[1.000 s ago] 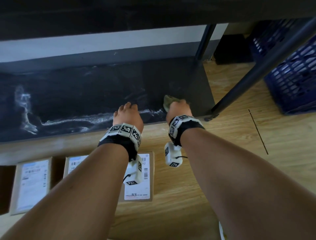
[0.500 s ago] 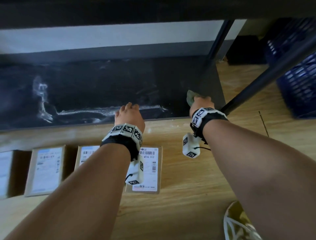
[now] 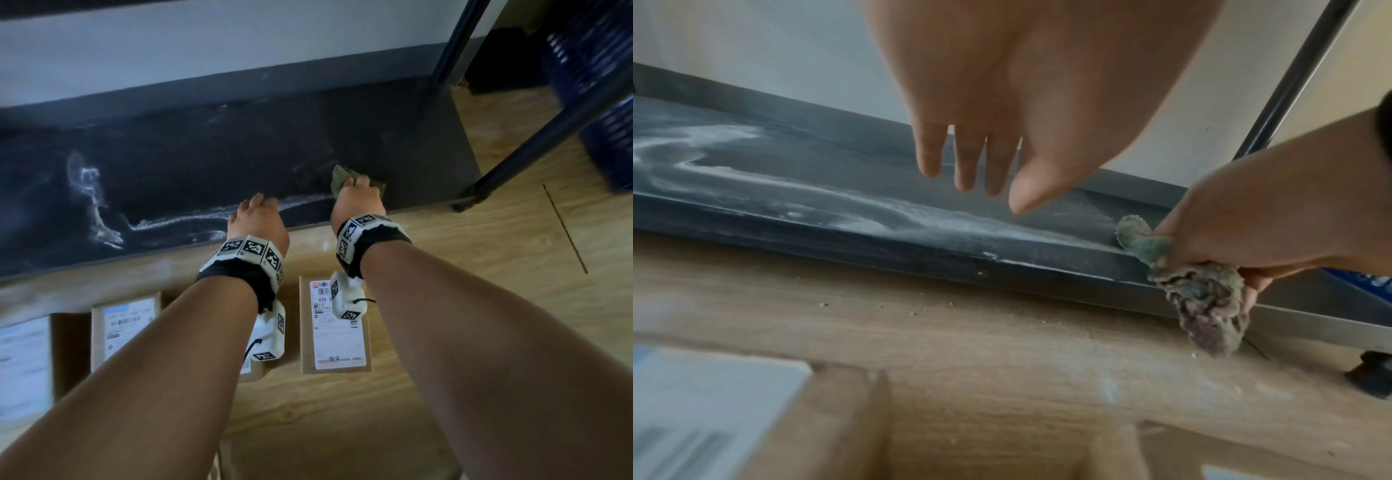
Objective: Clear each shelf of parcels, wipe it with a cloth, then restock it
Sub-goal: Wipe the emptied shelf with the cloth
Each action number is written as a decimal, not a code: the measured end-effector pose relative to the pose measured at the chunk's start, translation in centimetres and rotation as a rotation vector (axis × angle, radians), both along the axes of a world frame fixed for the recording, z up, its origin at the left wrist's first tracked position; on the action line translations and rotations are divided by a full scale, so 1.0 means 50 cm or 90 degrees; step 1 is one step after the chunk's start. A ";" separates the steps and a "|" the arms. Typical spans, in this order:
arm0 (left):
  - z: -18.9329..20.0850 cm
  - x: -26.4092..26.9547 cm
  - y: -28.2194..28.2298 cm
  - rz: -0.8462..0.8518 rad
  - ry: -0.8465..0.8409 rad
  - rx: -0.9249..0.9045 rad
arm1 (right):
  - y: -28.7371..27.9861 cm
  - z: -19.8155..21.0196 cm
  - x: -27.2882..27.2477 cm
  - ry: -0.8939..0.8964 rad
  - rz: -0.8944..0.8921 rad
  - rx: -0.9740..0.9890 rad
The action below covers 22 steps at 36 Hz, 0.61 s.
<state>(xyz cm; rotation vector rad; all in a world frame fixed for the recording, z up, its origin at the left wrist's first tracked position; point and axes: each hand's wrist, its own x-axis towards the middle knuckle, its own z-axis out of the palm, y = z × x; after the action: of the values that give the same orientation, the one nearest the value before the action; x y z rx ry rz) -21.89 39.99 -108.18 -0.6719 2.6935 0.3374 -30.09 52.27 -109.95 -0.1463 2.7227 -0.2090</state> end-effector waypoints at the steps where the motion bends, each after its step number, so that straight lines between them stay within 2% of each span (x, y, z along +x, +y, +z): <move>1: 0.000 0.004 -0.010 -0.005 -0.001 0.000 | -0.014 -0.001 0.009 -0.008 -0.001 -0.008; 6: 0.001 0.014 -0.050 -0.031 -0.003 -0.005 | -0.043 -0.003 0.032 -0.021 0.037 -0.054; 11: -0.007 0.001 -0.044 -0.041 -0.009 0.002 | -0.005 -0.010 0.006 -0.037 0.055 -0.153; 16: -0.021 -0.035 -0.010 -0.049 0.009 0.017 | 0.050 -0.006 -0.075 0.098 -0.023 -0.134; 22: -0.030 -0.096 0.031 -0.048 0.020 0.018 | 0.098 -0.013 -0.195 0.156 -0.133 -0.090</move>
<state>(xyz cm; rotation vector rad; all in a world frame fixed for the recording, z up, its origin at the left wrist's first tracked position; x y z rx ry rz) -26.70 41.55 -109.70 -0.5606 2.7293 0.3693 -39.85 57.15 -110.58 0.0788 2.9655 -0.4716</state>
